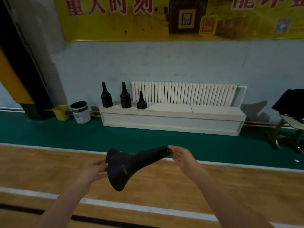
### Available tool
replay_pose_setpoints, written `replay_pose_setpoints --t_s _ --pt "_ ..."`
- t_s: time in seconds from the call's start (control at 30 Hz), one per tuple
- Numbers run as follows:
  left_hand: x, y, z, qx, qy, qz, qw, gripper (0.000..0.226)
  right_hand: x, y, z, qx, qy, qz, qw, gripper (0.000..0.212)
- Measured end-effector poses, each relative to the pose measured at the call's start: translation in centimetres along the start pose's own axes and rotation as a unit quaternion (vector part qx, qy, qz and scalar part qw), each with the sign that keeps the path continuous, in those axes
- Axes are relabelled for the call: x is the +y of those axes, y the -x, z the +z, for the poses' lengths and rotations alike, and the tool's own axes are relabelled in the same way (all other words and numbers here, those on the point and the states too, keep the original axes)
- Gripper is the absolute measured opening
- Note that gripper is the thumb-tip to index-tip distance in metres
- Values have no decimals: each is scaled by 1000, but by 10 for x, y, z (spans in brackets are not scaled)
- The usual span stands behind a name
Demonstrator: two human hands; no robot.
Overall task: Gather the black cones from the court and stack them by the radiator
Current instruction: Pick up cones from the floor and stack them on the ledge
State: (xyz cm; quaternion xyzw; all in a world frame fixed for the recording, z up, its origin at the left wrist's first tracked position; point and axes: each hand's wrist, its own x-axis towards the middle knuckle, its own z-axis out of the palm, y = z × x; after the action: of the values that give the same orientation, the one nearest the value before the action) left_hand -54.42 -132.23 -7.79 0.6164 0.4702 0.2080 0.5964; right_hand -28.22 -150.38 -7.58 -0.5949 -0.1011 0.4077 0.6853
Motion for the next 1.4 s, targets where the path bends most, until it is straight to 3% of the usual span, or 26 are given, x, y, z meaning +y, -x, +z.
replay_pose_setpoints --t_s 0.47,0.77,0.93,1.2,1.4 --pt "88 -282 -3 38 62 -12 997 29 -75 -260 107 64 9 33 997 28" --pt "141 -431 37 63 75 -15 995 27 -128 -409 117 61 102 -5 993 47" --pt "186 -538 75 49 87 -22 995 27 -171 -523 102 58 132 -19 989 46" --pt "258 -700 117 43 10 -1 999 21 -236 -691 101 57 114 6 992 55" --pt "283 -823 127 60 -27 -9 998 22 -260 -813 129 38 194 -3 980 59"
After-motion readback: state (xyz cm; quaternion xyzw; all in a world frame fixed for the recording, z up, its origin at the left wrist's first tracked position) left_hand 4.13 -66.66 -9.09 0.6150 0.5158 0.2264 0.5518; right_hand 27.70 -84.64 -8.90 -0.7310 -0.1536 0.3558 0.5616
